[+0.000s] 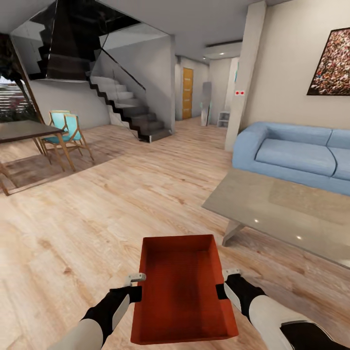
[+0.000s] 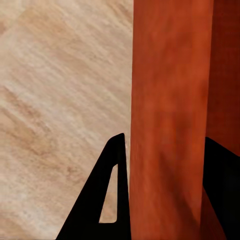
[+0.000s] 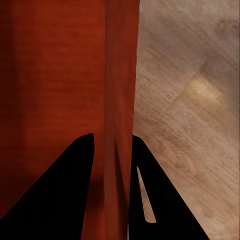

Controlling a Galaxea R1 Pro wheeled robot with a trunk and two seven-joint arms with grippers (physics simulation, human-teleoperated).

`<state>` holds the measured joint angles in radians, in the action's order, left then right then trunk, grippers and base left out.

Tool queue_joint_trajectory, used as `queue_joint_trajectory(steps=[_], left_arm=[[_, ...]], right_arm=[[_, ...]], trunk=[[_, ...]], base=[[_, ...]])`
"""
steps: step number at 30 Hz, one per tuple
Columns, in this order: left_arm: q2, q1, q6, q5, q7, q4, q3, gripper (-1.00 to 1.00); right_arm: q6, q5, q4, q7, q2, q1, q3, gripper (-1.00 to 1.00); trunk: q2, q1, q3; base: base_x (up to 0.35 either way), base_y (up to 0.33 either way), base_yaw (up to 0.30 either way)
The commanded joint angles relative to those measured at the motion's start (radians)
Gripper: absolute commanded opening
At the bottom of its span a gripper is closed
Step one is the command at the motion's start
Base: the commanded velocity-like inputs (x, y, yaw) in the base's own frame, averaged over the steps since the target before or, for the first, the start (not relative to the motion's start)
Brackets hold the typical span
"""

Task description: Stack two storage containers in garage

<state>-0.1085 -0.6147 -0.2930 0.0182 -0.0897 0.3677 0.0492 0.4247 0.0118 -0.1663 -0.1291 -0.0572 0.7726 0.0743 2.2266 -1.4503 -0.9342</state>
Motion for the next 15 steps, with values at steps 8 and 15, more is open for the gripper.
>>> queue_joint_trajectory(steps=[8,15], left_arm=[[0.0,0.0,-0.007,-0.007,-0.004,0.002,0.006,-1.0],[0.0,0.0,-0.007,-0.007,-0.004,0.002,0.006,-1.0]], right_arm=[[0.009,0.011,-0.002,-0.003,0.0,0.001,0.004,-1.0],[0.009,0.011,-0.002,-0.003,0.0,0.001,0.004,-1.0]], trunk=[[0.0,0.0,-0.001],[0.0,0.0,-0.001]], base=[[0.267,0.193,0.023],[0.282,0.221,0.124]])
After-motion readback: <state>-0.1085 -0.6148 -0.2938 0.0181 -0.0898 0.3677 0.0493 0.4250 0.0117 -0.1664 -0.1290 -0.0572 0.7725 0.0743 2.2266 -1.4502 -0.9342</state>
